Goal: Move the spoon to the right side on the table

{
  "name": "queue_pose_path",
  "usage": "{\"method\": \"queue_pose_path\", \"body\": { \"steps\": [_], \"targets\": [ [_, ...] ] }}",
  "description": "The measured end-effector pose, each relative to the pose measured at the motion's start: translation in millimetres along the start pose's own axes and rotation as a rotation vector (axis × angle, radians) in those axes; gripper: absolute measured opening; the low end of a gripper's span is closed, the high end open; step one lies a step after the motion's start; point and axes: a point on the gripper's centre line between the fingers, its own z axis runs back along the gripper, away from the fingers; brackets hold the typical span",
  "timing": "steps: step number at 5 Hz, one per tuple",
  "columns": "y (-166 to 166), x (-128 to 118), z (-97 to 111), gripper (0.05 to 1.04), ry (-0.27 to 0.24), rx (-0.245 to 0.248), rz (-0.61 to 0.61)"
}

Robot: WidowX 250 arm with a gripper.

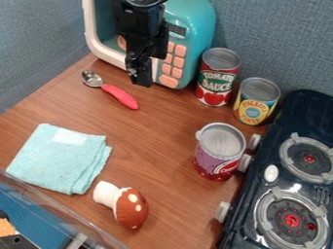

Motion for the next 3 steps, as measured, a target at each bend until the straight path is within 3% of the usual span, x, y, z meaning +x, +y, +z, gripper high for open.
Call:
{"method": "queue_pose_path", "body": {
  "steps": [1,2,3],
  "targets": [
    [2.6,-1.1,-8.5,0.999,0.004,0.027,-0.002],
    [3.7,20.2,-25.6,0.999,0.032,0.066,0.019],
    [1.4,37.8,-46.3,0.999,0.020,0.095,0.000]
  ]
}}
